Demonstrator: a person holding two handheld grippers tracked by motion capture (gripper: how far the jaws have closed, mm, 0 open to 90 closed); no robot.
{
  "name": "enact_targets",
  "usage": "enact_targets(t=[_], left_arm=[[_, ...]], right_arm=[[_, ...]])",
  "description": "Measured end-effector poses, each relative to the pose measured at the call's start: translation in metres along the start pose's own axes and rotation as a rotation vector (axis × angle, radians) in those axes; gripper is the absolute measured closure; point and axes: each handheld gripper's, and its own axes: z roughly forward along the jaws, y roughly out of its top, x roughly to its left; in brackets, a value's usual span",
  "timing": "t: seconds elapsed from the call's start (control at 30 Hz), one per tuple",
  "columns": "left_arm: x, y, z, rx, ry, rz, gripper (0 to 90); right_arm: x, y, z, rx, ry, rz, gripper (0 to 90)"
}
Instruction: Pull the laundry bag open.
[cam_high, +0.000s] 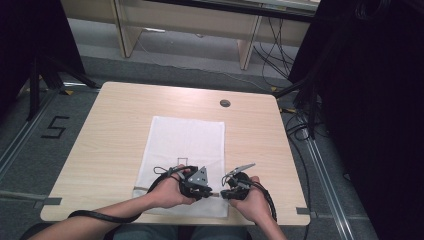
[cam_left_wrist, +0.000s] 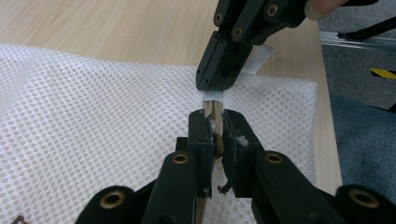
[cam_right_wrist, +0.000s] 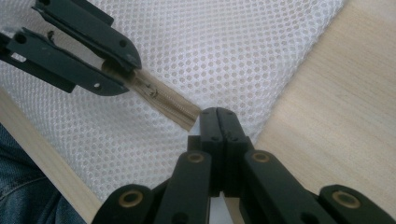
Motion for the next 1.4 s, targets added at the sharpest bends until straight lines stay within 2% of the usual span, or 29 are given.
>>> enact_targets(t=[0.3,0.5,0.53,0.57,0.63,0.87,0.93,1.0,1.27,1.3,1.33,1.4], left_arm=[[0.000,-0.001,-0.003,0.002,-0.001,-0.007,82.0],[0.001,-0.001,-0.005,0.000,0.004,0.005,82.0],[0.002,-0.001,-0.006,0.003,0.001,0.019,82.0],[0.001,-0.001,-0.006,0.002,0.000,0.000,82.0],[0.001,-0.002,-0.006,0.000,0.001,-0.004,82.0],[0.001,-0.002,-0.008,0.005,0.000,0.003,82.0],[0.001,-0.002,-0.008,0.002,0.002,0.005,82.0],[0.001,-0.002,-0.008,0.001,-0.001,0.006,82.0],[0.001,-0.003,-0.008,-0.003,-0.001,0.007,82.0],[0.002,-0.003,-0.008,0.000,0.003,0.021,82.0],[0.001,-0.004,-0.009,-0.005,0.001,0.001,82.0],[0.002,-0.004,-0.010,-0.005,0.003,0.005,82.0]], right_arm=[[0.001,0.000,0.000,0.001,-0.006,-0.003,90.0],[0.001,0.000,0.000,0.000,-0.005,-0.002,90.0],[0.001,0.000,0.000,0.001,-0.005,-0.002,90.0],[0.001,0.000,0.000,0.000,-0.005,-0.002,90.0],[0.001,0.000,0.000,-0.001,-0.005,-0.002,90.0],[0.001,0.000,0.000,-0.001,-0.004,-0.001,90.0],[0.002,0.000,-0.001,0.012,-0.009,0.023,90.0],[0.001,0.000,0.000,-0.002,-0.005,-0.001,90.0],[0.001,0.000,0.000,0.000,-0.005,-0.002,90.0],[0.001,0.000,0.000,0.000,-0.005,-0.002,90.0],[0.001,0.000,0.000,-0.001,-0.005,-0.002,90.0],[0.001,0.000,0.000,0.000,-0.005,-0.002,90.0]])
